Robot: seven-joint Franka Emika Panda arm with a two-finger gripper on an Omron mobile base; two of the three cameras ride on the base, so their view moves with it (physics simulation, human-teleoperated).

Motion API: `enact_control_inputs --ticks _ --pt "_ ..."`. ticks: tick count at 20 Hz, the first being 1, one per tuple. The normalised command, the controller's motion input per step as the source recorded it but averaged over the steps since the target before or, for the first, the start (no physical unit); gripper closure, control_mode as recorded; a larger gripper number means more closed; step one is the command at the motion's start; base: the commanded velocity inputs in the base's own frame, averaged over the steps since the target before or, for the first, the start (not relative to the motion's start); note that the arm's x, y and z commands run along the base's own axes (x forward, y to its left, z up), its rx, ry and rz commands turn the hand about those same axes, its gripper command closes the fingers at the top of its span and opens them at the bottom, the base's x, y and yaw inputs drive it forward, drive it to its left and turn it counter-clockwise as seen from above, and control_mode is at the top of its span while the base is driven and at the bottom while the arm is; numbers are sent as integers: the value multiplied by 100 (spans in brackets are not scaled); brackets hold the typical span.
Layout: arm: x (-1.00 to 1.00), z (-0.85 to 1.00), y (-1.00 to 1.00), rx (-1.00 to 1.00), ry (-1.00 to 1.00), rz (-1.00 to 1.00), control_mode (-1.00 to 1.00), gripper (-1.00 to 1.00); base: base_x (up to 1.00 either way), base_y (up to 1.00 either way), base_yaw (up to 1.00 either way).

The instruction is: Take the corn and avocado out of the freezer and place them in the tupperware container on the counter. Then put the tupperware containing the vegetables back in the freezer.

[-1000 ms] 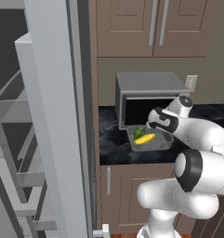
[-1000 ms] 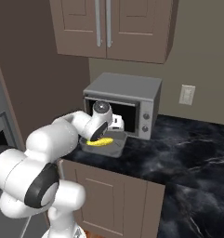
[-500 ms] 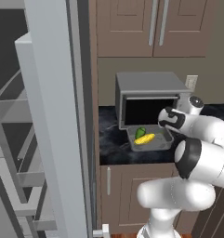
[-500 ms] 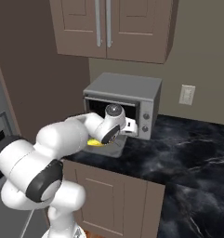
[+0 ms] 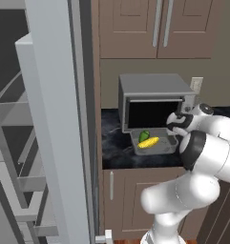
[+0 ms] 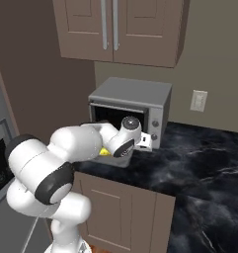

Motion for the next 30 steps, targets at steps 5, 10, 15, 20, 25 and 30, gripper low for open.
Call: enact_control_inputs --ticks 5,10,15,20,25,30 --pt "2 -28 0 2 3 0 -100 -100 0 0 0" --pt "15 -28 0 0 8 0 -100 -100 0 0 0" --pt "24 -13 0 1 7 0 -100 -100 0 0 0" --pt "33 -26 0 3 11 0 -100 -100 0 0 0" --pt "11 -32 0 2 7 0 -100 -100 0 0 0" --pt "0 -34 0 1 4 0 -100 -100 0 0 0"
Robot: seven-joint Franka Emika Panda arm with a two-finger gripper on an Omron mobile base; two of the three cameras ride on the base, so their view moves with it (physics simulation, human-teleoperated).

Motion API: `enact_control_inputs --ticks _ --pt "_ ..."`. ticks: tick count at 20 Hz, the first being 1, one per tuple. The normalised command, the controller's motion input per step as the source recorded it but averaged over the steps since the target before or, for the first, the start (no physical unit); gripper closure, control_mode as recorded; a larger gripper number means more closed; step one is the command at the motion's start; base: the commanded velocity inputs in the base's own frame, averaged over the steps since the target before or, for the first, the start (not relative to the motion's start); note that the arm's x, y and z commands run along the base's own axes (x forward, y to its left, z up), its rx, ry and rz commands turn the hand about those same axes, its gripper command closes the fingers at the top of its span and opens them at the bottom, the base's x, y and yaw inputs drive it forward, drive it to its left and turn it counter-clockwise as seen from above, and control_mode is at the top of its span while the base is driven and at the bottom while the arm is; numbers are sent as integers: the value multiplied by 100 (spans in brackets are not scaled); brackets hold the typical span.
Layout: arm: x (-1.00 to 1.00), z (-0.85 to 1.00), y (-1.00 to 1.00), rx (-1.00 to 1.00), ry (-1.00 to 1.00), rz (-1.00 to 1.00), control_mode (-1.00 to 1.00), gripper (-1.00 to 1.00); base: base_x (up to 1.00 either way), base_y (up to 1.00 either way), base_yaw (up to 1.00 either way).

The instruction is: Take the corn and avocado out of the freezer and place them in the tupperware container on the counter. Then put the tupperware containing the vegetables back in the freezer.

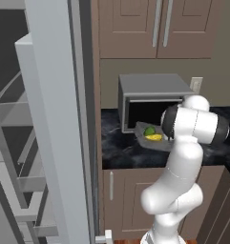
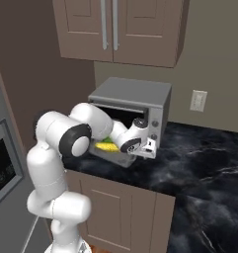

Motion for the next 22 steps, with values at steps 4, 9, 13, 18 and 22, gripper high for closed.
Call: enact_control_inputs --ticks 4,9,13,18,22 --pt "-4 -13 10 0 1 0 -100 100 0 0 0" --pt "-20 0 10 2 0 0 -100 100 0 0 0" --pt "-17 0 14 5 5 0 -100 100 0 0 0" --pt "-40 7 15 6 3 0 -100 100 0 0 0" --pt "-74 81 0 8 -1 -3 -100 100 0 0 0"
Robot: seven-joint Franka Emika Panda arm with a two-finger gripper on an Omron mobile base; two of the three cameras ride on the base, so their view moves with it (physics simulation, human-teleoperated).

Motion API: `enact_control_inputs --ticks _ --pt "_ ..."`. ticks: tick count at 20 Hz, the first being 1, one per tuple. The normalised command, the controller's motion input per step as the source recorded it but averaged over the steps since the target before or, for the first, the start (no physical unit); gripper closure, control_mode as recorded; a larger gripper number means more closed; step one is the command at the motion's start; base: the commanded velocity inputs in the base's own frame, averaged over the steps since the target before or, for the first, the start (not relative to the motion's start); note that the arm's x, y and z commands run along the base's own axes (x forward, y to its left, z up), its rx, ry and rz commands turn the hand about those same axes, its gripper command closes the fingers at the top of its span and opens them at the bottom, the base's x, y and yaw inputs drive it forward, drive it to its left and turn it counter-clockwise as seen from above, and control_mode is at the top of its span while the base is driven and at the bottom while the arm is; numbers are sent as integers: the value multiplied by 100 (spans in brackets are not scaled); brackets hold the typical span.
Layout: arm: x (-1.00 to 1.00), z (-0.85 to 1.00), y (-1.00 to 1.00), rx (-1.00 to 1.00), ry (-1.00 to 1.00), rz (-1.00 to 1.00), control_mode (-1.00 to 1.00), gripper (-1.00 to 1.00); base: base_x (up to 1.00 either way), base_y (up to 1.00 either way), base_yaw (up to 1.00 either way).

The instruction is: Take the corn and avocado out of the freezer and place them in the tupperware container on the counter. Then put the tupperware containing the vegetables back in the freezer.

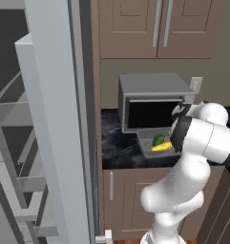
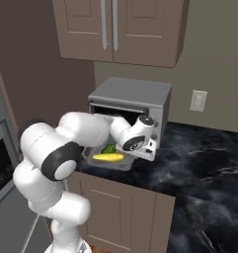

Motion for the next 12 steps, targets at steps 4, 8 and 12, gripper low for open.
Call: enact_control_inputs --ticks 4,8,12 --pt "-57 100 0 5 -4 -11 -100 100 0 0 0" --pt "-51 100 0 3 -2 -14 -100 100 0 0 0" --pt "-71 100 0 4 -1 -18 -100 100 0 0 0"
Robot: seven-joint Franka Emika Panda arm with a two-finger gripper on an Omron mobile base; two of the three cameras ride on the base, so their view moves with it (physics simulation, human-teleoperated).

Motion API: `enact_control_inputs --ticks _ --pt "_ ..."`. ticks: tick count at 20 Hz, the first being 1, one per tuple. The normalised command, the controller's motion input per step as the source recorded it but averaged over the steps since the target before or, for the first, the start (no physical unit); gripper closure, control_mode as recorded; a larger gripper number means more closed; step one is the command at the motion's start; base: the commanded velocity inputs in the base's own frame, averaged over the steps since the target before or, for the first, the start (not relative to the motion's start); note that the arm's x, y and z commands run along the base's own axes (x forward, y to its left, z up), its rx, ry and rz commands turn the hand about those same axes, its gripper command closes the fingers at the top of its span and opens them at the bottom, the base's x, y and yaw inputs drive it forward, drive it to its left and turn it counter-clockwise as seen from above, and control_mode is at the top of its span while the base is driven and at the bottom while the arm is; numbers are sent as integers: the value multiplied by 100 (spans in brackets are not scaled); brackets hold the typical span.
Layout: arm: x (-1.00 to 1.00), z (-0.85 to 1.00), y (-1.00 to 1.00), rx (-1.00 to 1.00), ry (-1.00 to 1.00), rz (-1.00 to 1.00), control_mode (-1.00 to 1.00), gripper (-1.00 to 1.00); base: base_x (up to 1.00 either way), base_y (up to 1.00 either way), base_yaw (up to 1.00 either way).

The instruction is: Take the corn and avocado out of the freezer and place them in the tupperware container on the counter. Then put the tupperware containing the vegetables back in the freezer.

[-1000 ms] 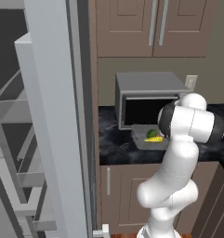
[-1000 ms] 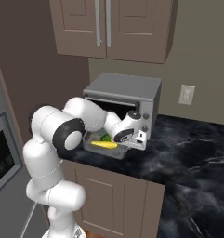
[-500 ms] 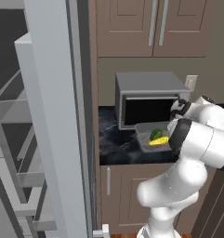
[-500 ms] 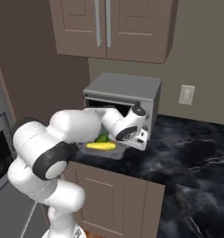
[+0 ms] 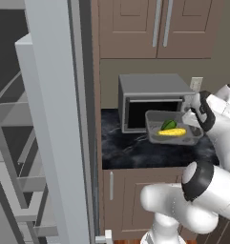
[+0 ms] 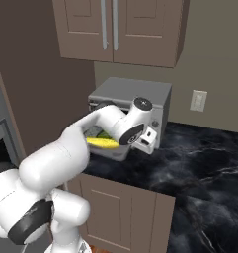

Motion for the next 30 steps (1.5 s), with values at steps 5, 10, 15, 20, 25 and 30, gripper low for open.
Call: enact_control_inputs --ticks 5,10,15,20,25,30 --pt "-76 100 0 5 0 -18 -100 100 0 0 0" --pt "-68 100 0 1 0 -15 -100 100 0 0 0" --pt "-68 82 11 0 0 -4 -100 100 0 0 0" --pt "-76 24 31 0 0 0 -100 100 0 0 0" --pt "-72 3 38 0 0 0 -100 100 0 0 0" --pt "-19 6 26 0 0 0 100 100 -6 1 0"
